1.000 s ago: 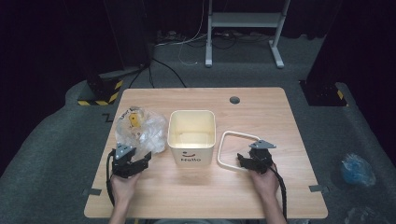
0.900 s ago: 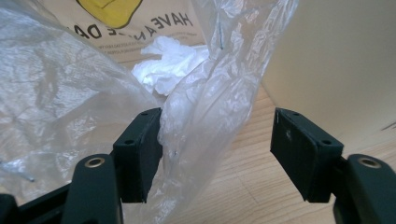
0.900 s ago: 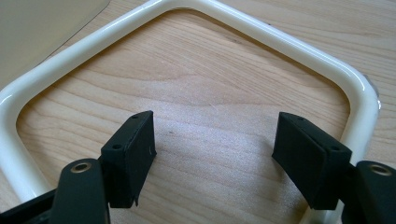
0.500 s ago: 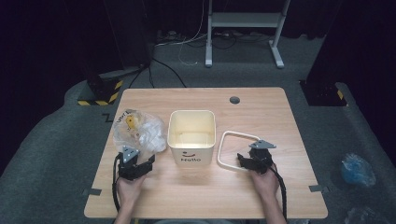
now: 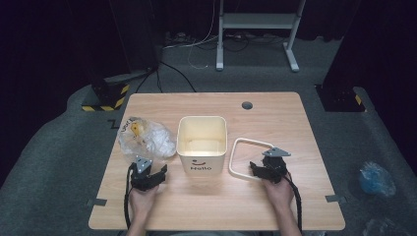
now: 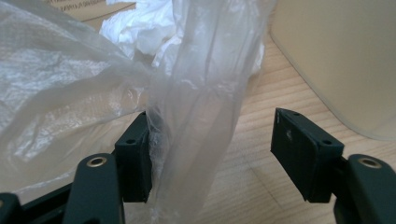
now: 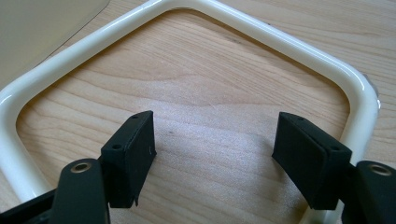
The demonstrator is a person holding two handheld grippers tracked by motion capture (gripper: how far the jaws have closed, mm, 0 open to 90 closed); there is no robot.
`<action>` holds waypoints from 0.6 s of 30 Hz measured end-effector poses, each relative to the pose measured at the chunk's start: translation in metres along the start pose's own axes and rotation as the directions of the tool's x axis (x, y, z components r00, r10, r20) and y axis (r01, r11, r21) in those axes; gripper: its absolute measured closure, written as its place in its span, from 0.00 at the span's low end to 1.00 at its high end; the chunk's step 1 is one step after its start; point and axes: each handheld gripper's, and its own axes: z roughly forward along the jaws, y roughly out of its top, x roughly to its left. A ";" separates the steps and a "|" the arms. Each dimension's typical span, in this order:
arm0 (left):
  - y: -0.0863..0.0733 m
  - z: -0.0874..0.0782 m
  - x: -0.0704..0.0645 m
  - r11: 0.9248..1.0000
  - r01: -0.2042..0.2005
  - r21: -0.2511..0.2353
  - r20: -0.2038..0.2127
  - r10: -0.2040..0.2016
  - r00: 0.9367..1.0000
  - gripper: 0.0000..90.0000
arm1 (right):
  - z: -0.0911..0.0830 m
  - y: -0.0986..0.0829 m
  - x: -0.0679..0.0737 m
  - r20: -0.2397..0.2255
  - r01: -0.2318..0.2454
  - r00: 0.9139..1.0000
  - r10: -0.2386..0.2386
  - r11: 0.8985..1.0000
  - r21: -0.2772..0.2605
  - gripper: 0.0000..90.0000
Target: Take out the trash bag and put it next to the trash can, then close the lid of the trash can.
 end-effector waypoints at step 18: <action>0.002 0.005 0.001 0.998 0.030 0.050 -0.030 -0.028 0.999 0.33 | 0.000 0.000 0.000 0.000 -0.002 1.000 0.002 1.000 0.002 0.34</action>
